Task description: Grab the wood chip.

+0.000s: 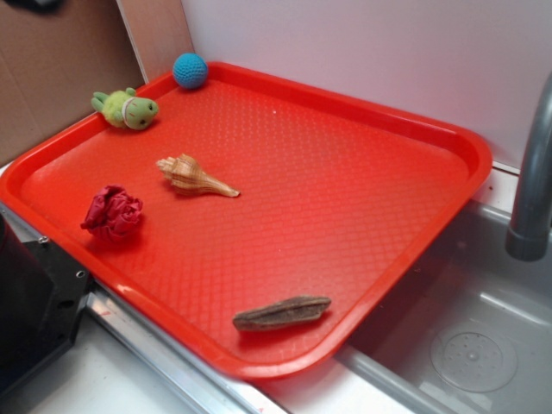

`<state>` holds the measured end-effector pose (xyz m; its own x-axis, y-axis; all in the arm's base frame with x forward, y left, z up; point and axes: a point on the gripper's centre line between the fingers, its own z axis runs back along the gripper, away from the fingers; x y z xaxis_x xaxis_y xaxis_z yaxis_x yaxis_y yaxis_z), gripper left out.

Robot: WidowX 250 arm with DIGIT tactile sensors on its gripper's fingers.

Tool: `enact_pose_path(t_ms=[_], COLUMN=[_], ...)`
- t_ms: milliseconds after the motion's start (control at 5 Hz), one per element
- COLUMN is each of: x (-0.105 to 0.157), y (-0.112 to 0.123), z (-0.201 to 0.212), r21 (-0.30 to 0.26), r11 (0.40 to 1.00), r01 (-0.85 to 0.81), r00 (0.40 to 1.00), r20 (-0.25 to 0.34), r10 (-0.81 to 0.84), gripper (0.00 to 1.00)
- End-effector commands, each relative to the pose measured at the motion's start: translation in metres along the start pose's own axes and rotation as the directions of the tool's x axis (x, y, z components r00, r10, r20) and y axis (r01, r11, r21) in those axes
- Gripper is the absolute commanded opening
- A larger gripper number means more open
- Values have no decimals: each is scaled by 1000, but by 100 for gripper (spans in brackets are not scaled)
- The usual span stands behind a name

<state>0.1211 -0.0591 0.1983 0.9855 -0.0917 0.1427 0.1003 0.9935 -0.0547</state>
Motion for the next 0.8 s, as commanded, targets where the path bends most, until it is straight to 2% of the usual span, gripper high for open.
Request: enact_pose_path(t_ms=[0,200,400,600], x=[1,-6,-7,-1], y=[-67,-66,-71,-93], z=[-66,-97,-122,-157], r21=[1,-22,-52,-98], r11=[982,973,962,942], r01=[187,231,268,321], r00=[982,971,963,947], r20=[-27,-63,-10,7], r10=[-187,-232,-268,-322], gripper=[100,100,100,100])
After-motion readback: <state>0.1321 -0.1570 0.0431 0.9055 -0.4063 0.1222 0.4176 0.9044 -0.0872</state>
